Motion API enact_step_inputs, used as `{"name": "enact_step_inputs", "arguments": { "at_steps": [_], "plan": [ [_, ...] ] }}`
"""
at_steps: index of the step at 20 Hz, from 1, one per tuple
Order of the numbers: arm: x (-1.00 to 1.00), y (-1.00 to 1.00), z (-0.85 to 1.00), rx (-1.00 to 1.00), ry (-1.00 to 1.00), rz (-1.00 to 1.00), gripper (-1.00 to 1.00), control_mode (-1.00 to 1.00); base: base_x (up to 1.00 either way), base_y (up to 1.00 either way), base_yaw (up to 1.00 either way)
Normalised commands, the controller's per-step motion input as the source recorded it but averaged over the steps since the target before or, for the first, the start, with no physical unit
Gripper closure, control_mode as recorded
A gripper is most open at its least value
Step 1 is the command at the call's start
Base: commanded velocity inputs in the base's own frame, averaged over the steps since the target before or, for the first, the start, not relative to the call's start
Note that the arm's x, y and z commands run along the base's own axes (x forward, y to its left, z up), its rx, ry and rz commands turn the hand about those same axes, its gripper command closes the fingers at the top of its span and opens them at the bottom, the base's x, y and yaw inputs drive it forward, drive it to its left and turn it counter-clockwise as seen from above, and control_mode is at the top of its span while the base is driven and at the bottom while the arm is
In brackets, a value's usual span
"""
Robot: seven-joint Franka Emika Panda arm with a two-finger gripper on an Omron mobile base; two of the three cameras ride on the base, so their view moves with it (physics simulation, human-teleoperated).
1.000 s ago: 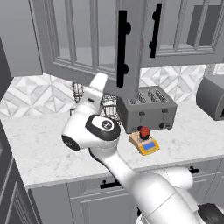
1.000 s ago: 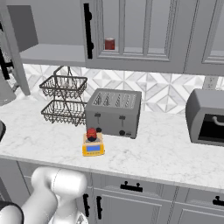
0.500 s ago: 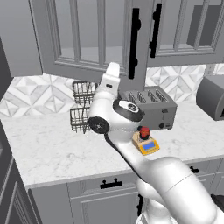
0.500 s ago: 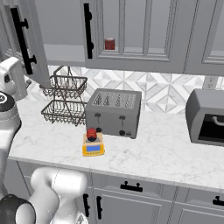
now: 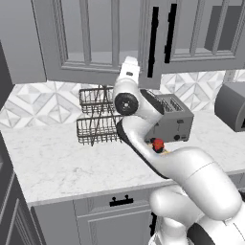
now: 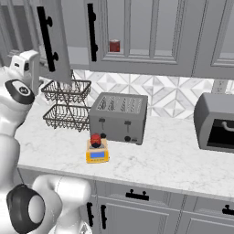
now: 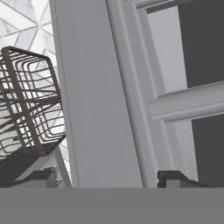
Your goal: Pick the jam and place it on the digital scale for weighing, and close the cabinet.
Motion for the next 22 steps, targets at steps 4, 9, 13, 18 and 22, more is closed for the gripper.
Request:
{"name": "enact_step_inputs", "arguments": {
  "at_steps": [4,9,13,18,22],
  "plan": [
    [0.56,-0.16,0.00,0.00,0.23,0.07,-1.00,-1.00,0.00,0.00,0.00],
    [0.56,-0.16,0.00,0.00,0.22,0.07,-1.00,-1.00,0.00,0.00,0.00],
    [0.52,-0.11,0.00,0.00,0.25,0.05,-1.00,-1.00,0.00,0.00,0.00],
    [0.53,-0.06,0.00,0.00,0.26,0.05,-1.00,-1.00,0.00,0.00,0.00],
    [0.55,-0.04,-0.06,0.00,0.20,0.04,-1.00,-1.00,0.00,0.00,0.00]
  ]
}}
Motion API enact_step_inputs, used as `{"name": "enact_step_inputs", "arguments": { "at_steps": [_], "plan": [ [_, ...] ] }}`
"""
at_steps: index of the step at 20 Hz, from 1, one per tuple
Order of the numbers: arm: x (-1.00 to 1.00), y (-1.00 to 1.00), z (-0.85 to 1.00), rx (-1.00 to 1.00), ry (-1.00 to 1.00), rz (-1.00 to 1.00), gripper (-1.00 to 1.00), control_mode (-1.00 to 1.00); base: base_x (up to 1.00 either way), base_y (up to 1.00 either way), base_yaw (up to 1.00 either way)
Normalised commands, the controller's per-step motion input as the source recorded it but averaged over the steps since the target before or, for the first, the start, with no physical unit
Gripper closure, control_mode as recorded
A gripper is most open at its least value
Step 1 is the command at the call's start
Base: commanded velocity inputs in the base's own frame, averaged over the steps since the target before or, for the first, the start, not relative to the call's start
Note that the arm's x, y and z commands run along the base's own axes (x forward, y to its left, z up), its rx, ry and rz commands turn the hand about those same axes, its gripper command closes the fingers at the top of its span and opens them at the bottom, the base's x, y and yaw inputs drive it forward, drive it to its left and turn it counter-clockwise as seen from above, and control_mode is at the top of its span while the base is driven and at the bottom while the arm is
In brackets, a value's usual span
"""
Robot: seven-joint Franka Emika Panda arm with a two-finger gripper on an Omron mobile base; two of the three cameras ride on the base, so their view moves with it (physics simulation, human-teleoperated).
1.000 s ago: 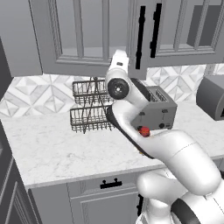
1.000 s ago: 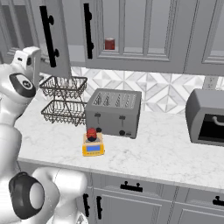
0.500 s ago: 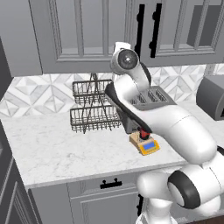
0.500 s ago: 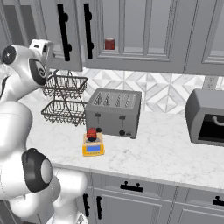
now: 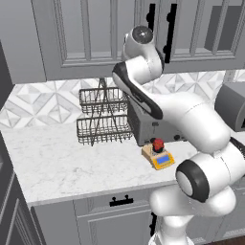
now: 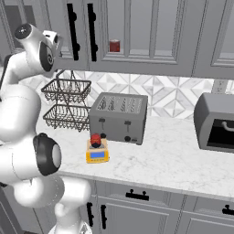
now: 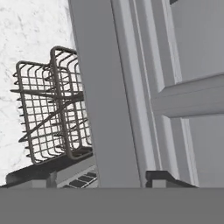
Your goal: Pick the jam and place it on the digital scale for weighing, and close the cabinet.
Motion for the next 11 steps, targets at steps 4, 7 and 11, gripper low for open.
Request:
{"name": "enact_step_inputs", "arguments": {
  "at_steps": [4,7,11],
  "plan": [
    [0.52,-0.03,-0.27,0.00,0.13,0.03,-1.00,-1.00,0.00,0.00,0.00],
    [0.40,-0.04,-0.56,0.00,0.03,0.02,-1.00,-1.00,0.00,0.00,0.00],
    [0.36,-0.05,-0.62,0.00,0.01,0.02,-1.00,-1.00,0.00,0.00,0.00]
  ]
}}
